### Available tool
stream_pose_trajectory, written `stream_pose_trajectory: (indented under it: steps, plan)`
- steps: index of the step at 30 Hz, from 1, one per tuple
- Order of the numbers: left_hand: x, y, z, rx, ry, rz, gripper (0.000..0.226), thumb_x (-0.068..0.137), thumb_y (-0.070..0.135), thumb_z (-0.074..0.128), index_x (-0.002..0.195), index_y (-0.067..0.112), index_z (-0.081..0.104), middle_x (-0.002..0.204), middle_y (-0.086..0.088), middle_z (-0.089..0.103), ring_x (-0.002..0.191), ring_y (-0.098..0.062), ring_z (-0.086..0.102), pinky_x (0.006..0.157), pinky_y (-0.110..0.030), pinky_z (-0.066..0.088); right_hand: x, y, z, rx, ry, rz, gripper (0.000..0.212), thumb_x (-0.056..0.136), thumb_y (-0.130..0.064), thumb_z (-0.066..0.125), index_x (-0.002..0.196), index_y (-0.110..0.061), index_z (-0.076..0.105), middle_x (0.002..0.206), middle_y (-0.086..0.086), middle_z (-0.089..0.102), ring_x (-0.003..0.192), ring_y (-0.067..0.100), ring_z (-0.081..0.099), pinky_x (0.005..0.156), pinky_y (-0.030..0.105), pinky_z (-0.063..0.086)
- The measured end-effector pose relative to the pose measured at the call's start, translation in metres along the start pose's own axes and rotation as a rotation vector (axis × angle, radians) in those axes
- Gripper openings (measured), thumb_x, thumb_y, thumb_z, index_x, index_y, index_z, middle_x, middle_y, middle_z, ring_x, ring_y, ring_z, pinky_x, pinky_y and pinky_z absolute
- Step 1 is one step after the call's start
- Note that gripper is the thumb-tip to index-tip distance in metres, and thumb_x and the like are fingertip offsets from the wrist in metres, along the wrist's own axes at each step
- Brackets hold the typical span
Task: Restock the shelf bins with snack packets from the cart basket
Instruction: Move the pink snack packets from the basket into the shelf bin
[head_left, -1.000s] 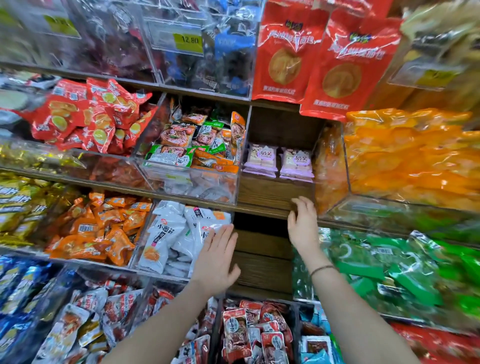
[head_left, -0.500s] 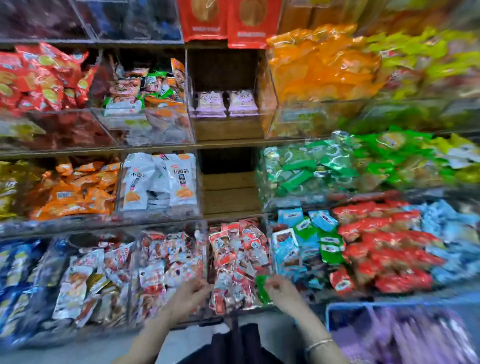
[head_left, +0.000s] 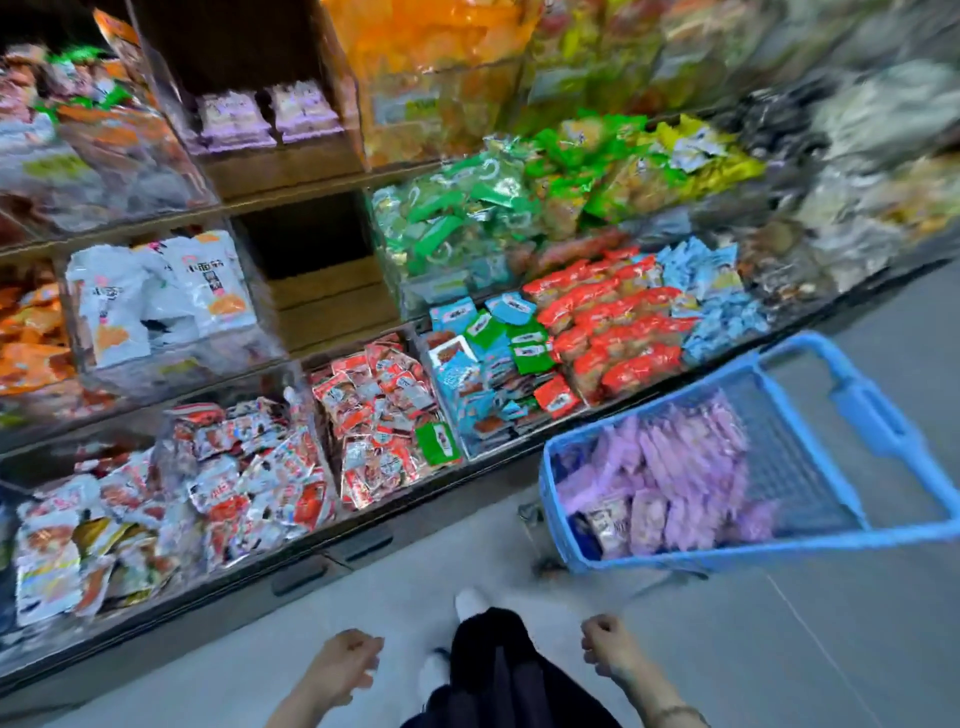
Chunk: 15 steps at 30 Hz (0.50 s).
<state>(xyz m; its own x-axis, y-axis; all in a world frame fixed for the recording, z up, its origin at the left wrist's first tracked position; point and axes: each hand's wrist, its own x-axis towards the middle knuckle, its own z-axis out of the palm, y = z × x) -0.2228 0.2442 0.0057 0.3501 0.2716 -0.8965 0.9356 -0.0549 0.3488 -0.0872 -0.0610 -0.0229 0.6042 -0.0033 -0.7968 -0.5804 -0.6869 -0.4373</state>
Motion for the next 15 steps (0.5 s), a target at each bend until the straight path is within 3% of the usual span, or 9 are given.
stream_pose_trajectory:
  steps: [5, 13, 15]
  plan:
    - [-0.003, 0.026, 0.039, 0.059, 0.003, 0.074, 0.016, 0.095, 0.024, 0.053, 0.092, 0.008, 0.057, 0.082, -0.005, 0.060, 0.060, -0.017, 0.053, 0.053, -0.022, 0.029, 0.009, 0.031, -0.047, 0.087, 0.100, 0.055, 0.031, 0.090, -0.001, 0.044, 0.062, -0.015, 0.042, 0.058, 0.005, 0.041, 0.049, 0.015, 0.038, 0.047, 0.019, 0.026]
    - [0.009, 0.099, 0.131, 0.184, -0.051, 0.176, 0.014, 0.095, 0.021, 0.051, 0.089, 0.009, 0.055, 0.086, -0.005, 0.058, 0.070, -0.017, 0.055, 0.046, -0.016, 0.035, 0.060, 0.028, -0.158, 0.087, 0.183, -0.021, 0.023, 0.090, -0.008, 0.047, 0.068, -0.015, 0.047, 0.064, 0.005, 0.049, 0.058, 0.019, 0.046, 0.057, 0.028, 0.033]
    - [0.015, 0.118, 0.162, 0.202, -0.040, 0.188, 0.013, 0.094, 0.020, 0.051, 0.087, 0.010, 0.055, 0.086, -0.005, 0.058, 0.073, -0.019, 0.055, 0.050, -0.020, 0.035, 0.075, 0.023, -0.191, 0.041, 0.206, -0.054, 0.025, 0.089, -0.008, 0.048, 0.065, -0.015, 0.048, 0.061, 0.005, 0.052, 0.058, 0.019, 0.047, 0.061, 0.030, 0.036]
